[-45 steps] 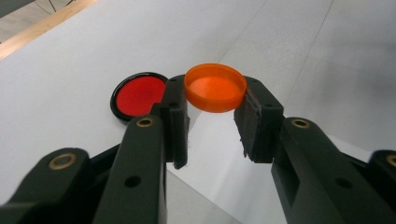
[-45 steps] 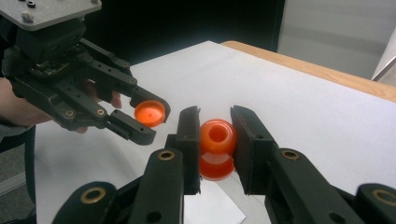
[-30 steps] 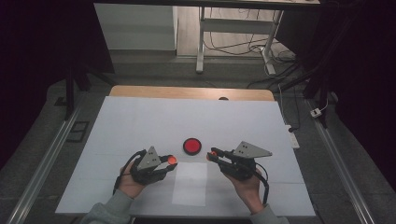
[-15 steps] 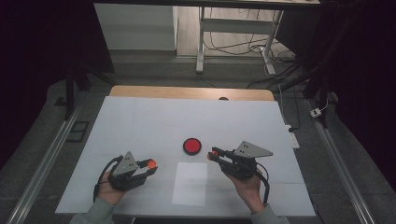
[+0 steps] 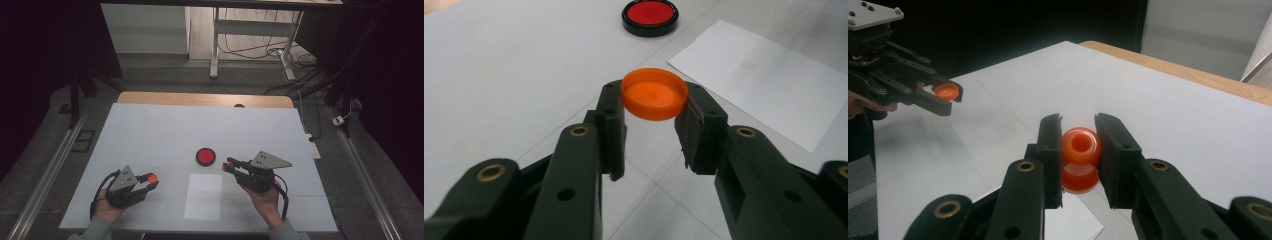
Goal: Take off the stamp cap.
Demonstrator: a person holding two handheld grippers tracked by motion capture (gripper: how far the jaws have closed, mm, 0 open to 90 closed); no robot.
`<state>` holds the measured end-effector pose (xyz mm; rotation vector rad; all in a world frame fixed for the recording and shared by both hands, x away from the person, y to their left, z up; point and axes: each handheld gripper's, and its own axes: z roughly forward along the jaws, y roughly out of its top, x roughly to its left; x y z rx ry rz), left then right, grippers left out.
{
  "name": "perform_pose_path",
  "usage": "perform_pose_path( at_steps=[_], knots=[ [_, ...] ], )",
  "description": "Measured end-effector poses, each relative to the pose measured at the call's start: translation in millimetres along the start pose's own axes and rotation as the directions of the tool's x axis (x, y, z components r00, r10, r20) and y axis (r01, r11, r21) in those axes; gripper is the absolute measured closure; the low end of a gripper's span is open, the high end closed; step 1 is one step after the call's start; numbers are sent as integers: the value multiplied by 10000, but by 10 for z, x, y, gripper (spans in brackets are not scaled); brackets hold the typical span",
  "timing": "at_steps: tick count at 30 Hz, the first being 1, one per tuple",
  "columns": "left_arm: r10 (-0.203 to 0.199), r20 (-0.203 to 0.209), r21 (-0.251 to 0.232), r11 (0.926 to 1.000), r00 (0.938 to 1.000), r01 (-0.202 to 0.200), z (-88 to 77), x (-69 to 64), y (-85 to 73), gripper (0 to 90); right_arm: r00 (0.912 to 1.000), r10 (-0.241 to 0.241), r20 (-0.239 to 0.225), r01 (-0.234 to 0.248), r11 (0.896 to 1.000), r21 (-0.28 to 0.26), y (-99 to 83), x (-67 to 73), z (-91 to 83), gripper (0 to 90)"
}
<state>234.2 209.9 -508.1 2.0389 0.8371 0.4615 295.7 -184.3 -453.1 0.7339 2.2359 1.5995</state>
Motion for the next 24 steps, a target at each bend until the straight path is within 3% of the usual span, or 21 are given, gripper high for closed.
perform_pose_path(
  at_steps=[24],
  knots=[
    [-190, 32, 51, 9998, 9998, 190, 33, 49, -8, 650, 10000, -28, 48, 29, 9998, -205, 38, -18, -21, 722]
  ],
)
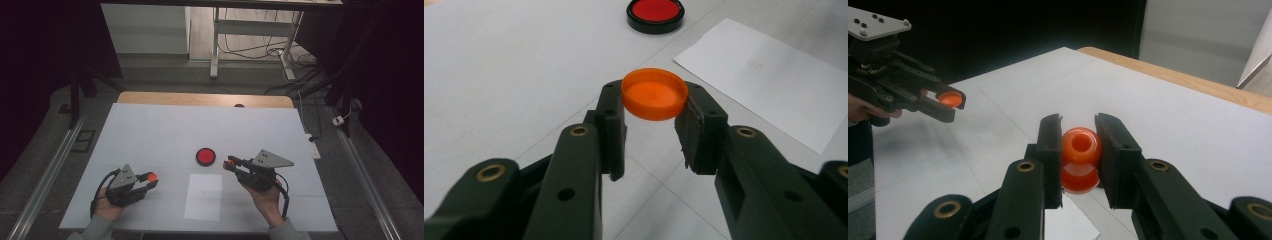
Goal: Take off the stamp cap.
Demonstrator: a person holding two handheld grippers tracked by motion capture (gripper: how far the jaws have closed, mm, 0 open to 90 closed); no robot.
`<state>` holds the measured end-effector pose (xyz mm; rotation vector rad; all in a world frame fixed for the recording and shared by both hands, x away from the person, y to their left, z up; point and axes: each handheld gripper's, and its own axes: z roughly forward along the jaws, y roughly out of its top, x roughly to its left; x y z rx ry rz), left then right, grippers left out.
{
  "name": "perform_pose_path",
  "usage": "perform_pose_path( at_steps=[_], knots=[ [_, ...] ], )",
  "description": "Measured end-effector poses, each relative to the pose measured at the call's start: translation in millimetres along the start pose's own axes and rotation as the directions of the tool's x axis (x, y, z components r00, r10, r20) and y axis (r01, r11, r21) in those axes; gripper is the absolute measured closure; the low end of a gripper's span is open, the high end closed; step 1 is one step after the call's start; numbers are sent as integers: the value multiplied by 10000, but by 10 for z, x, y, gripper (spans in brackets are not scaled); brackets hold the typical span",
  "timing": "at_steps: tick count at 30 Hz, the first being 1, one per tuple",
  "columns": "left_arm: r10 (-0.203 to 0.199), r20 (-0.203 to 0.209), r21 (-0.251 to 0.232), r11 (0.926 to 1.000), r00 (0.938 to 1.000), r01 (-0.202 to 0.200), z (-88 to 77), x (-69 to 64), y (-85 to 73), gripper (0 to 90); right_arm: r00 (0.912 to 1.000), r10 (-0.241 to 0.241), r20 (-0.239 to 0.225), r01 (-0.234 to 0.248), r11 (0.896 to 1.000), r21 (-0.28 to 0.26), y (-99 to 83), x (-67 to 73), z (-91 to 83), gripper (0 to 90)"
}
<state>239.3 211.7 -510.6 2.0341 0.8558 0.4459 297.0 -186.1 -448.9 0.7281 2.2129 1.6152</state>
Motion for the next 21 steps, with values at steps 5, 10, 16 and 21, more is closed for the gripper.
perform_pose_path(
  at_steps=[5, 10, 16, 21],
  knots=[
    [-6, 12, -2, 10000, 10000, 6, 1, 1, -2, 651, 10000, -4, -8, 4, 10000, 2, 9, 5, 5, 722],
    [-3, 22, 1, 10000, 10000, 3, 1, -1, -1, 651, 10000, -15, -30, 15, 10000, -3, 11, 12, 20, 722],
    [-13, 43, 6, 10000, 10000, 13, 5, -2, -2, 651, 10000, -28, -34, 28, 10000, -33, 29, 7, 33, 722],
    [10, 36, 27, 10000, 10000, -10, 9, -6, -3, 650, 10000, -44, -34, 44, 10000, -16, 40, 3, 63, 722]
  ],
)
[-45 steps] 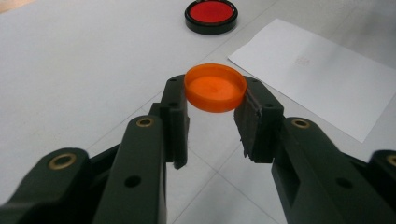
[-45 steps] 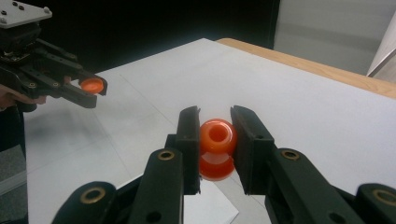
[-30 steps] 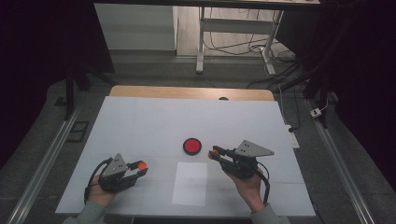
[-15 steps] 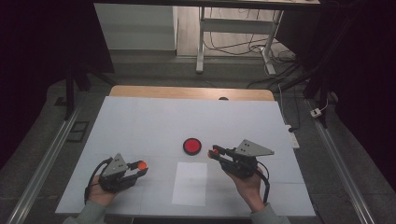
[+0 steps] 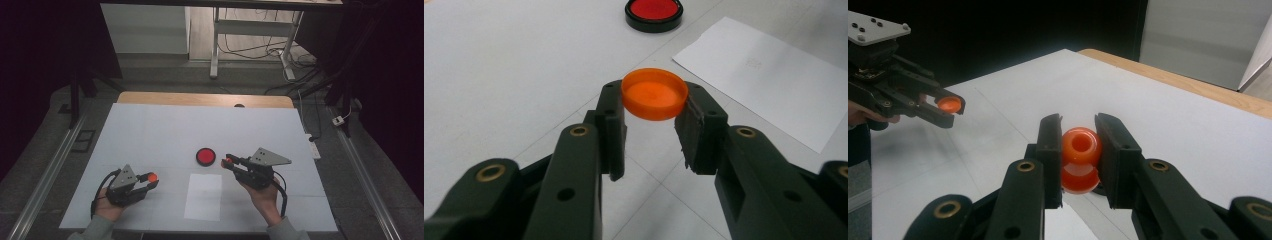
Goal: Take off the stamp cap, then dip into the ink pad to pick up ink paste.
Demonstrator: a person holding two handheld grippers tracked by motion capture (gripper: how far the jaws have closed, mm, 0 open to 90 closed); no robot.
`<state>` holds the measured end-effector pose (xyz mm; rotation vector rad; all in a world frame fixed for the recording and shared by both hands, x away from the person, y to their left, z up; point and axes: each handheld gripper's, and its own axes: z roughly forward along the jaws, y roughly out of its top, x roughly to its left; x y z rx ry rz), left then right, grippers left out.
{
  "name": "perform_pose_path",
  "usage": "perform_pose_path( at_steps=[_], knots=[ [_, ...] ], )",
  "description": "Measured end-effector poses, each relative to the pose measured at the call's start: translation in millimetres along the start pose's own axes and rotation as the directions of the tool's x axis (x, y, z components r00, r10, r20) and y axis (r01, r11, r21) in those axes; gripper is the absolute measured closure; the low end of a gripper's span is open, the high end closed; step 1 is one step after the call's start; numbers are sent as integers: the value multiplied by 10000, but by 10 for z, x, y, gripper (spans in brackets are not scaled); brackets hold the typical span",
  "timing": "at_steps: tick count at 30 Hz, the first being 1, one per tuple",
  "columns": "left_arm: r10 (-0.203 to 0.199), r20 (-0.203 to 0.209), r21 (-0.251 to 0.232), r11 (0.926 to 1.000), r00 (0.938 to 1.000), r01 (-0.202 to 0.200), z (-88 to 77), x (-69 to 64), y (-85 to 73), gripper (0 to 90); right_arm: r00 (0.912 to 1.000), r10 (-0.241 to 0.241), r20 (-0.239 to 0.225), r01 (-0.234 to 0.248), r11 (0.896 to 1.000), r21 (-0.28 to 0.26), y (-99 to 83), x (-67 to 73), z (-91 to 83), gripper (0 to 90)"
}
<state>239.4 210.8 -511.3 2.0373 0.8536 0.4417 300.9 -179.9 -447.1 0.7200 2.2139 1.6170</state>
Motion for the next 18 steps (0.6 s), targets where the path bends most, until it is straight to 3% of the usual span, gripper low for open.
perform_pose_path(
  at_steps=[18],
  knots=[
    [-2, 17, 22, 10000, 10000, 2, 4, -3, 1, 650, 10000, -49, 3, 49, 9997, 240, 40, -45, 198, 722]
  ],
)
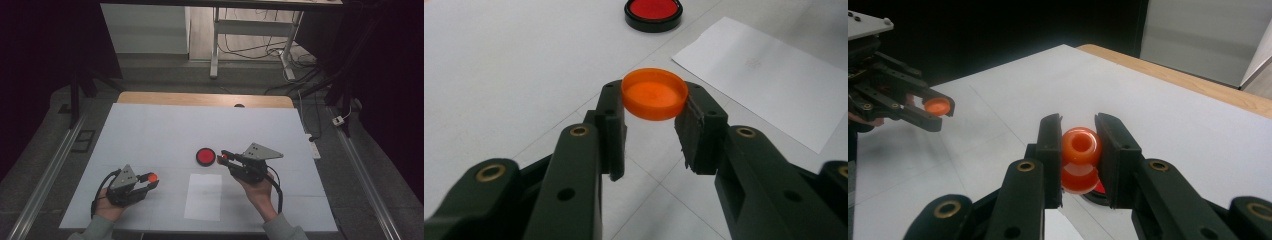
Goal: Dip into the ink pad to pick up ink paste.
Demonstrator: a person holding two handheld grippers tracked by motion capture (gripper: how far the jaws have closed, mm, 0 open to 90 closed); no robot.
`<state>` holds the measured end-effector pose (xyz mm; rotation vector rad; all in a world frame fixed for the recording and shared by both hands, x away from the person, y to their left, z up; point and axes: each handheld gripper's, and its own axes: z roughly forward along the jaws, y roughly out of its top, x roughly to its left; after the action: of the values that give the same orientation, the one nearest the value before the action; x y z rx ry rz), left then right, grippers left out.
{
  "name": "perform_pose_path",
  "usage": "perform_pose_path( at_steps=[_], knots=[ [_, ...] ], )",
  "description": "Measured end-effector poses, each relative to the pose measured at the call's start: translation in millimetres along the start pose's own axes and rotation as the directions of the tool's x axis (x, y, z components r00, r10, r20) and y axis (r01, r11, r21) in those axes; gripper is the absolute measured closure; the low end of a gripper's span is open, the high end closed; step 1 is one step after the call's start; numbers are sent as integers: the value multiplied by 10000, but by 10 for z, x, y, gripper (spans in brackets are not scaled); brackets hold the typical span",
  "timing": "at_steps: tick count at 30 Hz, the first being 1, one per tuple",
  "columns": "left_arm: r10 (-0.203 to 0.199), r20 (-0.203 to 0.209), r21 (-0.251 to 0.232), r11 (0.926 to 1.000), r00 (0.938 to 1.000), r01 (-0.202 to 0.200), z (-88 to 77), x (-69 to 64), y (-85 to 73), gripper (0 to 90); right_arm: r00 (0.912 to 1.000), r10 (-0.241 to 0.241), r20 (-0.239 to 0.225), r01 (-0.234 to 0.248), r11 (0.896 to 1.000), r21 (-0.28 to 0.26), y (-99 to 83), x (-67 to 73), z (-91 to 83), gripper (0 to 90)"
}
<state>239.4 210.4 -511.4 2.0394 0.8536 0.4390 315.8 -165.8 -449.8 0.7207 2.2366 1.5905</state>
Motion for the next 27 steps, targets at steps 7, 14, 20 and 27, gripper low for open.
perform_pose_path(
  at_steps=[7, 14, 20, 27],
  knots=[
    [-14, 29, 23, 10000, 10000, 14, 12, -10, 3, 650, 9999, 92, 61, -94, 9997, 238, -7, -52, 106, 722],
    [6, 53, 36, 10000, 10000, -6, 10, -9, 3, 651, 9999, 72, 148, -82, 9976, 685, -34, -96, 291, 722],
    [-13, 49, 23, 10000, 10000, 12, 12, -10, 3, 651, 9997, 161, 209, -179, 9958, 893, -52, -134, 443, 722],
    [12, 91, 48, 10000, 10000, -12, 17, -15, 4, 650, 9994, 133, 310, -169, 9931, 1160, -31, -167, 591, 722]
  ],
)
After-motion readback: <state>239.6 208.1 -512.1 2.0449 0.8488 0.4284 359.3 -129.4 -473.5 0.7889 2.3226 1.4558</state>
